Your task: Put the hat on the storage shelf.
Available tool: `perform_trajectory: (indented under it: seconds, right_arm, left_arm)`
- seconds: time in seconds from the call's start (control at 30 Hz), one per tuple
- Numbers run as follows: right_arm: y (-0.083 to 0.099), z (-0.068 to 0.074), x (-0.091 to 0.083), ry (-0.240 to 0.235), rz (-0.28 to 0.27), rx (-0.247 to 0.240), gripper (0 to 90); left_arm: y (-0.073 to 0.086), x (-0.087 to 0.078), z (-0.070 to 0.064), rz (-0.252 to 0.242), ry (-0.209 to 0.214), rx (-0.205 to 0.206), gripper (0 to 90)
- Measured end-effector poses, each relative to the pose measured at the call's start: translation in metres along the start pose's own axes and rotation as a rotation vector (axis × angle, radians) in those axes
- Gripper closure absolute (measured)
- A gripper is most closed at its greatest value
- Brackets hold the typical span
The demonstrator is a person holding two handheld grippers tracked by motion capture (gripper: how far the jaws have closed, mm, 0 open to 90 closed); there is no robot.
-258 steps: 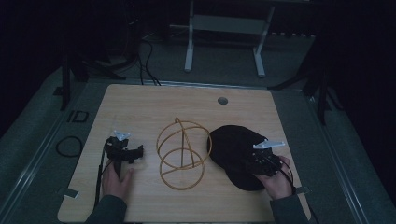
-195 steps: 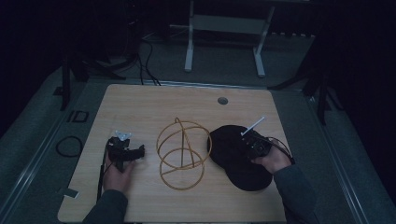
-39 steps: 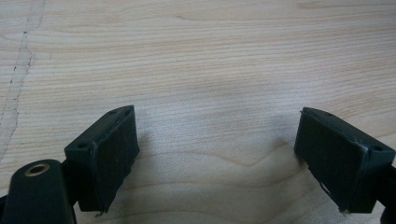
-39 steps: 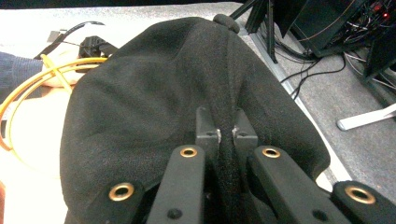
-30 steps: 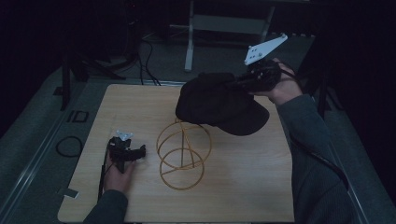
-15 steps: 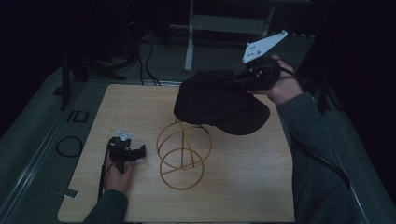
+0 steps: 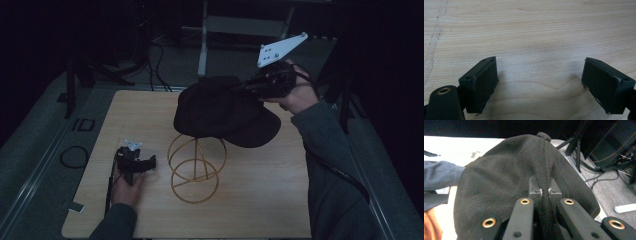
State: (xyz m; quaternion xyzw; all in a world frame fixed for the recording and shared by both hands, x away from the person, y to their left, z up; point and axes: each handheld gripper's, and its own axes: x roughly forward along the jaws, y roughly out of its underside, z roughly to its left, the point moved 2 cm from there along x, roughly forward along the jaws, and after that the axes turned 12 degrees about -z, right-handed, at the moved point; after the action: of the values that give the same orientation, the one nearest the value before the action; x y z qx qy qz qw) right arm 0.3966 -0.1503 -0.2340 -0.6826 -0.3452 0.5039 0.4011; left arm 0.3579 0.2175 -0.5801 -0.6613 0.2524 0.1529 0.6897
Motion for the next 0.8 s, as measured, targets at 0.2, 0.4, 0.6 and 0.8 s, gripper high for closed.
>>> perform_trajectory:
  seconds: [0.2,0.4,0.6,0.8]
  right_arm:
    - [-0.002,0.01,0.008,-0.055,-0.019,-0.009,86.2]
    - [-0.002,0.02,0.019,-0.098,-0.004,-0.028,86.2]
    - [0.0,0.026,0.025,-0.14,-0.022,-0.025,86.1]
    - [0.002,0.033,0.031,-0.167,-0.012,-0.032,86.1]
  left_arm:
    - [0.0,0.0,0.0,-0.001,0.0,-0.001,13.1]
    - [0.0,0.0,0.0,0.0,0.001,0.002,13.1]
    - [0.0,0.0,0.0,0.0,0.001,0.002,13.1]
    - [0.0,0.0,0.0,0.0,0.001,0.001,13.1]
